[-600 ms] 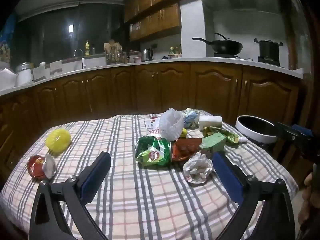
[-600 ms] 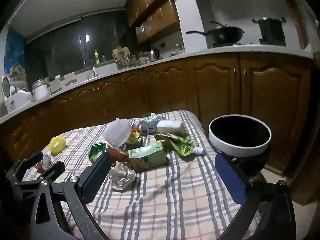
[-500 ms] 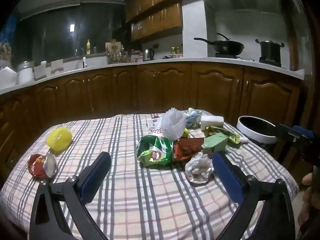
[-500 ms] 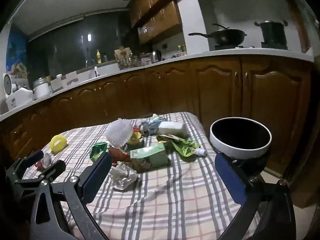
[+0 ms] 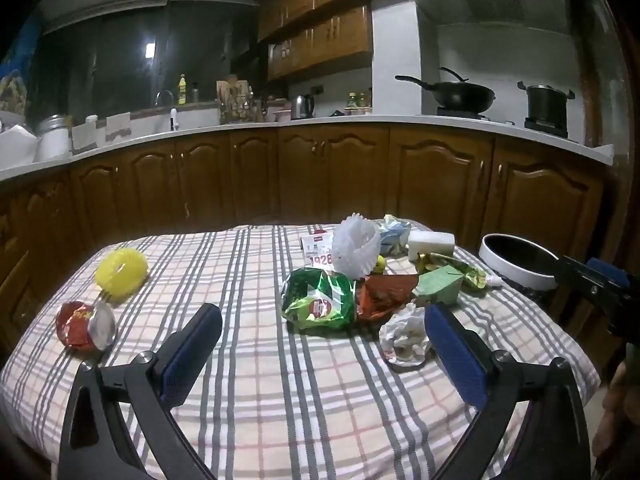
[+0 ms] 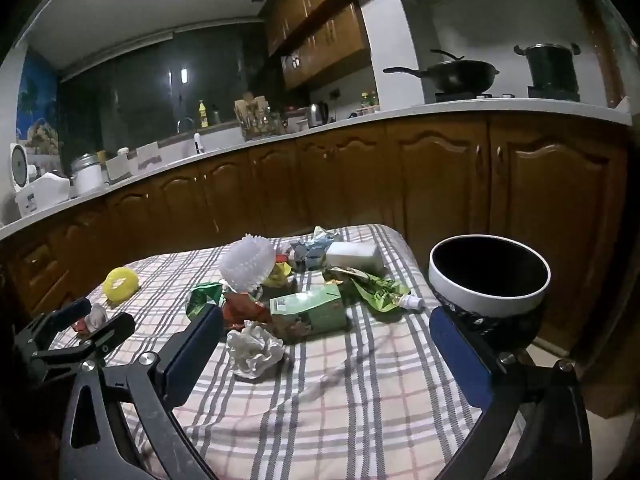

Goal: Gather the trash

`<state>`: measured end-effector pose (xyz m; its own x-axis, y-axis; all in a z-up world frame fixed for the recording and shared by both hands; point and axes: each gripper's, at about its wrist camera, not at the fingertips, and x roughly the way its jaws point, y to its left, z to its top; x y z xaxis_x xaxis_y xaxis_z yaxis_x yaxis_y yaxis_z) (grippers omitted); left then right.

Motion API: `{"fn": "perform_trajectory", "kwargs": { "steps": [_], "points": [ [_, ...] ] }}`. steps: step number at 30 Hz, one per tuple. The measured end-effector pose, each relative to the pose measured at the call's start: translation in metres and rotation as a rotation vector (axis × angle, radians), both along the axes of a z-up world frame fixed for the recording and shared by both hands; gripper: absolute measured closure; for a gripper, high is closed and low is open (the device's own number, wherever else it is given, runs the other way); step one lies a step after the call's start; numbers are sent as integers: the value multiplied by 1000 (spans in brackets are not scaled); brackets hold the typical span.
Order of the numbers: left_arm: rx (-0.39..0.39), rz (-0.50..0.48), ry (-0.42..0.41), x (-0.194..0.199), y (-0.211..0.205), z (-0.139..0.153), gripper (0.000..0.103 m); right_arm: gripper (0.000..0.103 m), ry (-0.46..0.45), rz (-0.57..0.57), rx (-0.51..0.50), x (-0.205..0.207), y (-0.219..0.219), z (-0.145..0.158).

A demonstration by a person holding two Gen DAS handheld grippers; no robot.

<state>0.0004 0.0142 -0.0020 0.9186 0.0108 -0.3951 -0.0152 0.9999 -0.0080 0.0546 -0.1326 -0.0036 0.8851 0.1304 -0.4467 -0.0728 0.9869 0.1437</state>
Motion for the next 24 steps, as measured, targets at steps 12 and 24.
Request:
{"fn": "perform_trajectory", "kwargs": {
  "steps": [12, 24],
  "points": [
    [-4, -3, 9, 3, 1, -3, 1, 0, 16, 3, 16, 2, 0, -5],
    [3, -8, 6, 2, -1, -3, 2, 0, 24, 10, 22, 4, -1, -9]
  ]
}}
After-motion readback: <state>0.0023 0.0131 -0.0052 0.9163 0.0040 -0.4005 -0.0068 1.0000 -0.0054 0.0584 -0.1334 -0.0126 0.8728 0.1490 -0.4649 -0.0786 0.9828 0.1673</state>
